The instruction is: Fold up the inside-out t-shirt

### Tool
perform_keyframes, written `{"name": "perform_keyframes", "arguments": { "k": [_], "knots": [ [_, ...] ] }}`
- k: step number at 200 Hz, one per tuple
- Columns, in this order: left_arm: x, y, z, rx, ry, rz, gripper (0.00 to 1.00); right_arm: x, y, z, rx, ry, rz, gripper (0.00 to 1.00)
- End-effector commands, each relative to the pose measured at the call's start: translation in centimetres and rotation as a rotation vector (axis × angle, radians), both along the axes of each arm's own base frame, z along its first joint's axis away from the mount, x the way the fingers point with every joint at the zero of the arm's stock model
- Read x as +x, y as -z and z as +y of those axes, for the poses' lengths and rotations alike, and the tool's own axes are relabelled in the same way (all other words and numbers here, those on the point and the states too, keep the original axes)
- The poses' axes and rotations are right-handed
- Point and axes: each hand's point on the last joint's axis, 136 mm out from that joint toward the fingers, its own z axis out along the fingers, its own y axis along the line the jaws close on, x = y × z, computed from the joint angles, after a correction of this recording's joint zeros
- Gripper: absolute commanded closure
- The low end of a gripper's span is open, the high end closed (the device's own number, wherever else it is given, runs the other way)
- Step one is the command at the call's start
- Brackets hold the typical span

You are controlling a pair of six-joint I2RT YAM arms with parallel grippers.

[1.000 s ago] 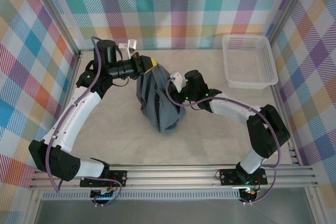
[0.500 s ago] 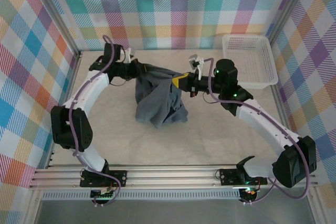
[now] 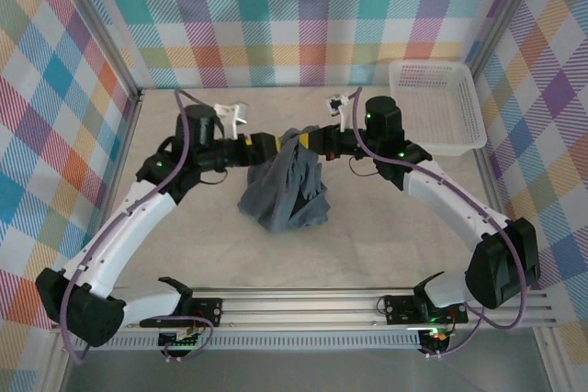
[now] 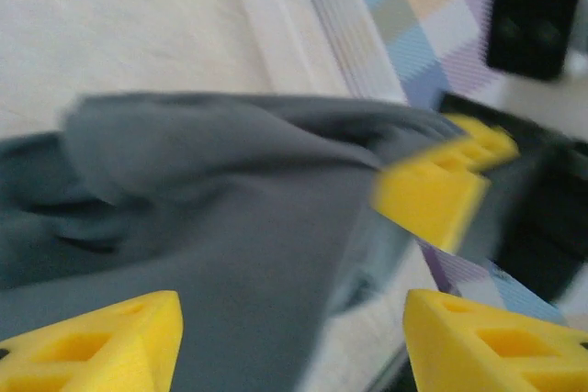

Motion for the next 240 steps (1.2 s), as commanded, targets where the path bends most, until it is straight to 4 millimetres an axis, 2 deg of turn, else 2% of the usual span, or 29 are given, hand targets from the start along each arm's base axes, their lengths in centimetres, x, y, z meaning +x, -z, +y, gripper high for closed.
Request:
{"name": "perform_keyframes", "arguments": {
  "k": [1, 21, 29, 38, 46, 52, 56, 63, 73, 85, 102, 114, 132, 139, 151, 162, 176, 188, 214, 227, 235, 240],
  "knots": [
    [1.7, 2.9, -1.3, 0.053, -0.025, 0.03, 0.32, -0.2, -2.5, 0.5, 0.055, -0.046, -0.029, 1.0],
    [3.5, 3.3, -2.4, 0.057, -0.017, 0.028, 0.32, -0.9, -2.9, 0.9, 0.077, -0.098, -0.015, 1.0],
    [4.2, 3.2, -2.9, 0.046, -0.014, 0.033, 0.34, -1.1, -3.1, 0.9, 0.079, -0.106, -0.01, 1.0],
    [4.9, 3.0, -3.5, 0.02, -0.002, 0.043, 0.49, -1.1, -3.0, 0.7, 0.072, -0.094, -0.001, 1.0],
    [5.4, 2.7, -3.6, -0.009, 0.0, 0.054, 0.69, -1.1, -2.8, 0.6, 0.066, -0.085, 0.007, 1.0],
    [5.7, 2.6, -3.5, -0.03, -0.004, 0.071, 0.89, -1.1, -2.6, 0.5, 0.06, -0.081, 0.017, 1.0],
    [6.1, 1.7, -3.5, -0.064, -0.006, 0.05, 0.99, -1.0, -2.3, 0.3, 0.052, -0.074, 0.029, 1.0],
    [6.5, 1.0, -3.0, -0.113, -0.016, 0.049, 1.0, -0.6, -1.5, -0.2, 0.028, -0.046, 0.058, 1.0],
    [6.8, -0.2, -2.0, -0.194, -0.032, 0.049, 1.0, 0.5, 0.6, -1.5, -0.019, 0.024, 0.117, 0.98],
    [7.1, -1.4, -0.5, -0.281, -0.064, 0.054, 1.0, 2.2, 4.2, -4.0, -0.072, 0.125, 0.195, 0.97],
    [6.9, -2.7, 1.3, -0.353, -0.086, 0.052, 1.0, 3.0, 11.4, -6.6, -0.189, 0.208, 0.262, 0.96],
    [6.3, -3.1, 1.5, -0.357, -0.066, 0.045, 1.0, 1.8, 15.2, -6.5, -0.212, 0.159, 0.323, 0.92],
    [5.5, -2.8, 0.8, -0.343, -0.004, 0.061, 1.0, 0.1, 17.0, -5.5, -0.155, 0.087, 0.433, 0.77],
    [5.3, -2.5, 0.7, -0.339, 0.015, 0.066, 1.0, 0.1, 17.1, -5.7, -0.157, 0.103, 0.441, 0.71],
    [4.9, -2.2, 0.3, -0.327, 0.044, 0.065, 1.0, 0.3, 16.3, -6.2, -0.165, 0.143, 0.388, 0.67],
    [4.5, -1.9, -0.1, -0.306, 0.078, 0.057, 1.0, 0.7, 14.6, -6.6, -0.176, 0.18, 0.278, 0.61],
    [3.5, -1.5, -1.1, -0.253, 0.168, 0.045, 1.0, 1.2, 12.5, -7.1, -0.205, 0.228, 0.095, 0.45],
    [2.4, -0.6, -1.8, -0.17, 0.244, 0.046, 1.0, 1.7, 10.5, -7.4, -0.224, 0.253, -0.061, 0.39],
    [-0.2, 1.3, -2.0, 0.009, 0.369, 0.014, 1.0, 1.2, 6.4, -6.1, -0.211, 0.137, -0.31, 0.32],
    [-1.5, 2.1, -1.7, 0.067, 0.431, -0.014, 1.0, 1.0, 5.6, -5.3, -0.236, 0.072, -0.386, 0.21],
    [-2.3, 2.6, -1.4, 0.102, 0.468, -0.025, 1.0, 1.2, 5.5, -5.1, -0.252, 0.051, -0.408, 0.12],
    [-2.7, 2.9, -1.2, 0.127, 0.49, -0.033, 1.0, 1.3, 5.7, -4.8, -0.261, 0.029, -0.405, 0.1]
  ]
}}
